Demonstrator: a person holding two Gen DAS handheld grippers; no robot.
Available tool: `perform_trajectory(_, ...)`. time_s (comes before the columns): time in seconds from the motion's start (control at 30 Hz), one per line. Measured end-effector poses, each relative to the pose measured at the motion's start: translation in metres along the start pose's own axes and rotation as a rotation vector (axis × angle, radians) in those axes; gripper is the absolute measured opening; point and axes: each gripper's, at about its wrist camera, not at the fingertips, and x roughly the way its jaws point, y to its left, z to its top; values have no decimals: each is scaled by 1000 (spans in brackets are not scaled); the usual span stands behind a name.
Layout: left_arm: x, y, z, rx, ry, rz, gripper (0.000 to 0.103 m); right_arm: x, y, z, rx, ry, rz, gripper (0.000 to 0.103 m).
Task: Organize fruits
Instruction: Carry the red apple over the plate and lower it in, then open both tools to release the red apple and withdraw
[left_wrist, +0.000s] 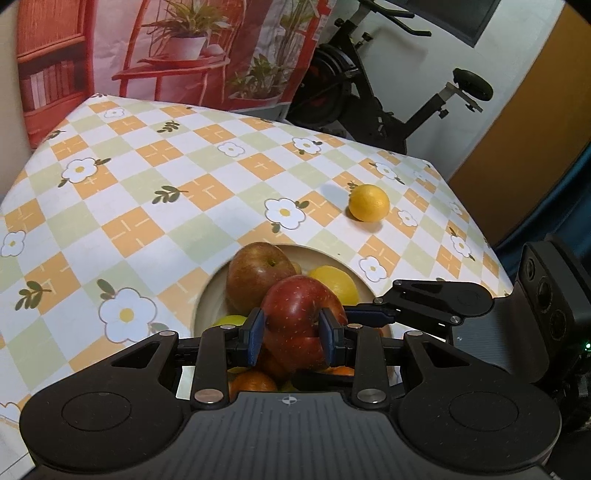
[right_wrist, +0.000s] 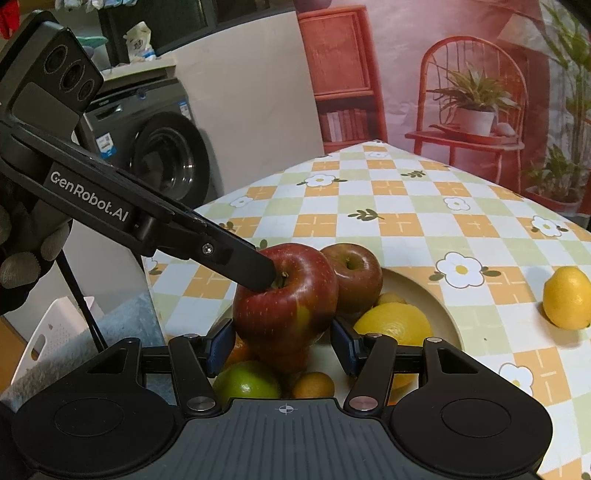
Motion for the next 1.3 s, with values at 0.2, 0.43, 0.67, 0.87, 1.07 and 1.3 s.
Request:
perform_trajectory(0.2,4,-4,2,19,-3,4,34,-1,-2,0,3,2,-14,53)
perform_trajectory(0.43,5,-3,3,21,-2,10,37,-2,-2,0,-10,7,-32,54)
perform_trajectory(0.67,10,-5,6,35,2,24,39,-9,-5,-4,-4,-9,-48,54)
perform_trajectory(0.87,12,-9,7,45,4,26,39,-14,-7,-6,-7,-16,-49,54)
perform_trajectory(1.07,11,-10,10,43,-11,33,38,-24,-13,-9,-2,-45,-60,54)
perform_trajectory(1.3,15,-15,20,44,-32,35,38,-39,-33,-15,37,-87,-82,55)
